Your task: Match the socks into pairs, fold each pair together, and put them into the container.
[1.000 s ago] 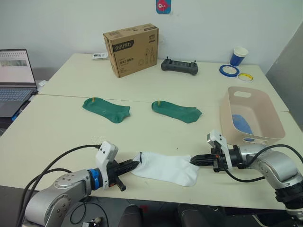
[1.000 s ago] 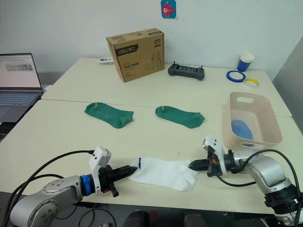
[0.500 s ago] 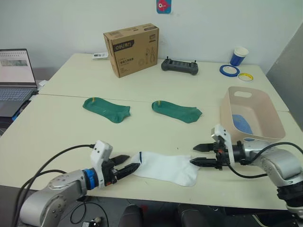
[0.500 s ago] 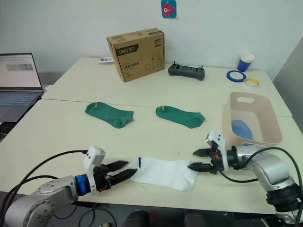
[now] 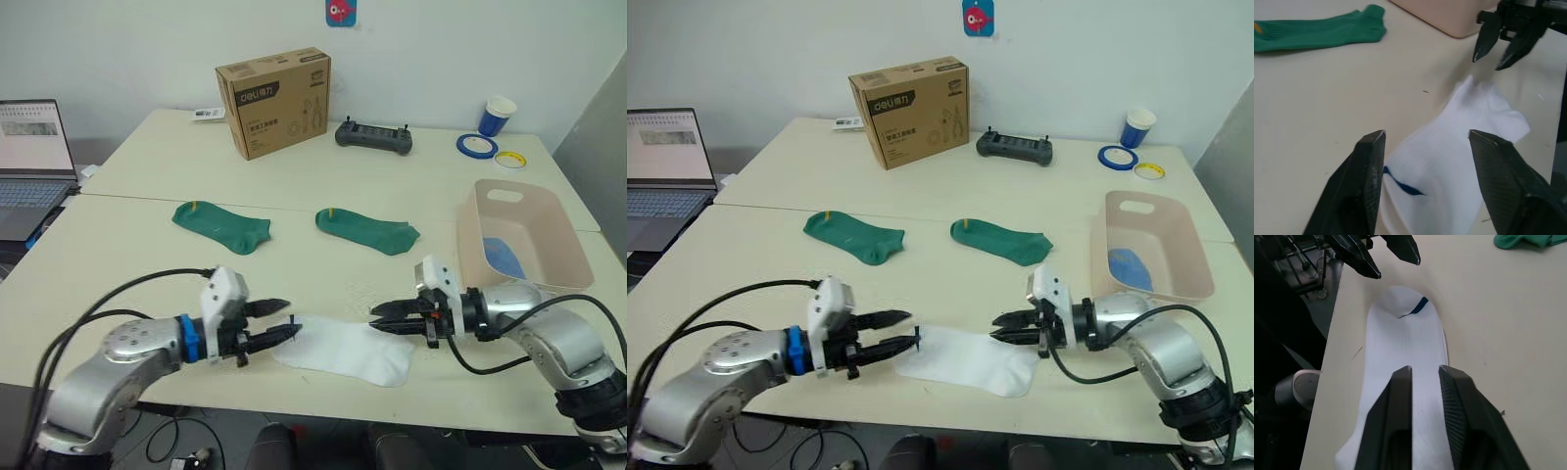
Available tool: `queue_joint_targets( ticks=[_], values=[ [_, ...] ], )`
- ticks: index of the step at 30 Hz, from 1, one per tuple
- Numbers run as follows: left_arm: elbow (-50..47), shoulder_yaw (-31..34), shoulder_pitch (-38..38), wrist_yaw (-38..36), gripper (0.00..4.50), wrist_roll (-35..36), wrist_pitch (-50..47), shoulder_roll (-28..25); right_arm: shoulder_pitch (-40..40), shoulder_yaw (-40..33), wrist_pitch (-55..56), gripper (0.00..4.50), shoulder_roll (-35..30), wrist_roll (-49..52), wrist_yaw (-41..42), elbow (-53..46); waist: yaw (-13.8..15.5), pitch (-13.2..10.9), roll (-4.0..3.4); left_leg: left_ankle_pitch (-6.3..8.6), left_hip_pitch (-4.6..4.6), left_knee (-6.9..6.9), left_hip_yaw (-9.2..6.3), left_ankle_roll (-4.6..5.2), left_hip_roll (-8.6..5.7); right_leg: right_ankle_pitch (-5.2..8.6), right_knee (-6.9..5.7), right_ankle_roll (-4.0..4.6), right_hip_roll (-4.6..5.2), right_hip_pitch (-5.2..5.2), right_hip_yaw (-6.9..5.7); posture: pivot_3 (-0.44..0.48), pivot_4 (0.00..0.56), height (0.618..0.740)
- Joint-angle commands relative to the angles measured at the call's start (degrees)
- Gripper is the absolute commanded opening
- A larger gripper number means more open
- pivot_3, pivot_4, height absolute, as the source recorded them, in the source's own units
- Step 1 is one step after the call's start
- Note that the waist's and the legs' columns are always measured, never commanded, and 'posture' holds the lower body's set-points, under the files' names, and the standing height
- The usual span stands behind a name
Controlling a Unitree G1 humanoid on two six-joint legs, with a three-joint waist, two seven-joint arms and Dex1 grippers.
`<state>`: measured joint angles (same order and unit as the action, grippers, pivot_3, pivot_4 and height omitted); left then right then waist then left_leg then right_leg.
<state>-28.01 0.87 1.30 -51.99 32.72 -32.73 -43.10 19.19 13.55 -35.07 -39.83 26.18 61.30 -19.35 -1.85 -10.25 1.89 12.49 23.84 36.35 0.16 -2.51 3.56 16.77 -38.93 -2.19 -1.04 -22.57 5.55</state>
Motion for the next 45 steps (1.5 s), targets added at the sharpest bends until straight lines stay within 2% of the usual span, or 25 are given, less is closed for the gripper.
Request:
queue_joint_targets(
  ticks=[1,5,11,16,21,25,29,34,41,45],
  values=[
    [4.54,-6.10,2.38,-2.16,1.31,-10.43,8.52,-2.39,-0.67,2.45,4.66,0.00,0.52,-4.03,-0.27,0.87,0.00,0.00,0.00,0.00,-0.02,-0.03,-0.01,0.00,-0.01,0.01,-0.02,0.02,-0.01,0.00,-0.02,0.000,0.150,0.740],
    [8.01,-8.56,3.40,-2.44,0.04,-14.04,12.05,-1.57,-2.27,3.10,7.20,0.00,0.12,-6.66,-0.06,3.13,0.01,0.00,0.00,0.00,-0.01,-0.07,-0.02,0.01,0.03,0.01,-0.06,0.03,-0.08,-0.08,0.00,0.000,0.150,0.740],
    [13.01,-9.76,1.35,-2.78,0.04,-18.12,14.85,-1.74,-6.10,2.59,11.67,0.00,-2.46,-10.51,1.10,6.50,0.01,0.00,0.00,0.00,0.02,-0.08,0.00,0.01,0.03,0.04,-0.05,0.04,-0.02,-0.08,-0.01,0.000,0.150,0.740],
    [14.34,-8.51,0.38,-2.69,0.04,-17.75,15.62,-1.65,-8.26,1.03,15.31,0.00,-5.73,-11.77,2.45,8.36,-0.01,0.02,-0.02,0.00,-0.11,-0.08,0.00,0.01,0.02,0.03,-0.06,0.03,-0.02,0.05,-0.01,0.000,0.150,0.740],
    [11.97,-3.74,0.85,-1.84,0.04,-10.77,10.27,0.31,-8.35,-2.38,15.55,0.00,-7.84,-9.08,4.39,6.00,-0.01,0.02,-0.02,0.00,-0.28,-0.05,0.04,0.01,0.01,0.11,-0.05,0.17,0.04,0.25,0.02,0.000,0.150,0.740],
    [7.11,-2.25,1.28,-4.15,0.04,-6.07,7.82,0.26,-5.71,-4.39,11.26,0.00,-5.64,-3.06,4.84,1.30,-0.14,0.01,-0.02,0.00,-0.28,-0.03,0.01,0.01,0.03,0.01,-0.09,0.01,0.01,0.24,0.00,0.000,0.150,0.740],
    [5.10,-4.02,2.25,-5.24,0.04,-5.98,6.81,-0.21,-4.49,-2.34,7.55,0.00,-3.14,-1.52,4.24,-0.52,-0.08,0.01,-0.02,0.00,-0.28,-0.05,-0.04,0.01,0.04,0.01,-0.09,-0.02,-0.03,0.24,-0.03,0.000,0.150,0.740],
    [5.30,-12.24,2.55,-6.17,0.04,-13.51,8.37,-1.29,-5.00,6.19,9.69,0.00,0.41,-7.56,3.45,0.26,-0.05,0.01,-0.02,0.00,-0.27,-0.10,-0.03,0.01,0.01,0.04,-0.05,0.03,-0.03,0.23,-0.01,0.000,0.150,0.740],
    [10.34,-14.69,3.55,-6.53,0.04,-19.25,9.86,-2.18,-5.59,9.52,13.00,0.00,-4.77,-12.92,7.75,4.12,-0.01,0.02,-0.02,0.00,-0.30,-0.06,0.01,0.01,0.00,0.16,-0.05,0.25,0.00,0.23,0.00,0.000,0.150,0.740],
    [12.48,-11.44,4.21,-6.09,0.04,-16.15,6.63,-1.76,-6.02,8.59,14.92,0.00,-7.46,-14.70,8.42,5.82,-0.02,0.03,-0.02,0.00,-0.46,-0.06,0.02,0.01,0.01,0.19,-0.08,0.30,0.00,0.33,0.01,0.000,0.150,0.740]
  ],
)
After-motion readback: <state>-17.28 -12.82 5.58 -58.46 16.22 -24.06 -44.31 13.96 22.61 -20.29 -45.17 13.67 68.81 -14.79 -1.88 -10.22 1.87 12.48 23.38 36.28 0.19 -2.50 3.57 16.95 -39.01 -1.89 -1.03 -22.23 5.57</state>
